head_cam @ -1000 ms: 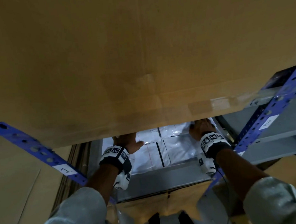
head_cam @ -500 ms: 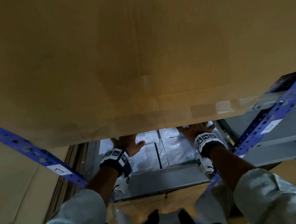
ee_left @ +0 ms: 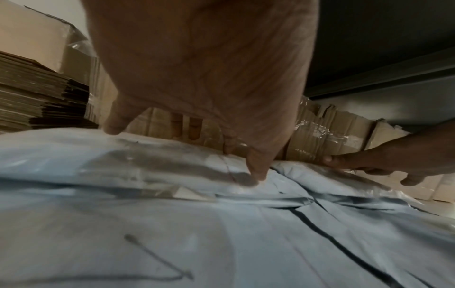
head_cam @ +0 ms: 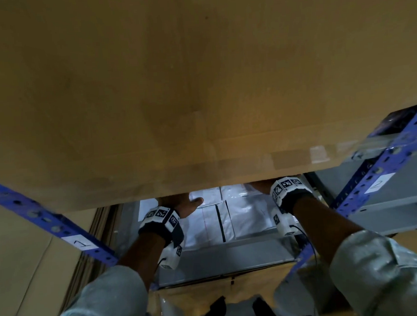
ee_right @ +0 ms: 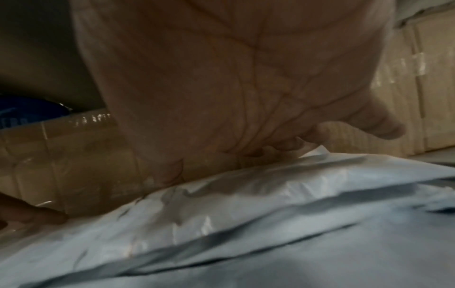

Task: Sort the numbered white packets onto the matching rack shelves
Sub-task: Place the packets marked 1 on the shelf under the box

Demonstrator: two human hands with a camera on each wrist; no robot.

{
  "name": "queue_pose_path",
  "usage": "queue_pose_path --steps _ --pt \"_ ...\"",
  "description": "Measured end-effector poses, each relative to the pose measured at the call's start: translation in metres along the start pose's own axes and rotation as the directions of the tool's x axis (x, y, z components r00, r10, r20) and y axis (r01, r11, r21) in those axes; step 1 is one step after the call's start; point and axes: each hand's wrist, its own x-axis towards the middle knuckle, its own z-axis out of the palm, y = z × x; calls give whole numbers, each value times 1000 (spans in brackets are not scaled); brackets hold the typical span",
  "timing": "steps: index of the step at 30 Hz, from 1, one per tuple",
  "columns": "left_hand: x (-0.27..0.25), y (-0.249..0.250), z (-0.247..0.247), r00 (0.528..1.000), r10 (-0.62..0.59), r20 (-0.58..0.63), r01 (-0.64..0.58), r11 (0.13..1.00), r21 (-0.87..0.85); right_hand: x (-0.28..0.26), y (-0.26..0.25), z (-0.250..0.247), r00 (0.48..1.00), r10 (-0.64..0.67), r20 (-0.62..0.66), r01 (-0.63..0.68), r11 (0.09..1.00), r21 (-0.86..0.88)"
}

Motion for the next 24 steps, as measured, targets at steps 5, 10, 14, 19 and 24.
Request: queue_pose_path --steps 5,10,14,19,24 --pt "7 -1 -6 985 -51 164 55 998 -19 35 0 16 996 -90 28 88 994 70" --pt "1 6 -3 983 -113 143 113 994 8 -10 -24 16 979 -166 119 156 984 85" --pt "-3 12 -4 982 -127 140 128 992 -3 -4 -21 21 979 -185 87 177 980 93" --pt "-1 13 -2 975 -155 158 154 988 18 -23 -25 14 998 -55 11 56 991 -118" --pt "-14 13 -12 988 -141 59 143 989 -46 -11 -15 5 988 -155 -8 155 986 60"
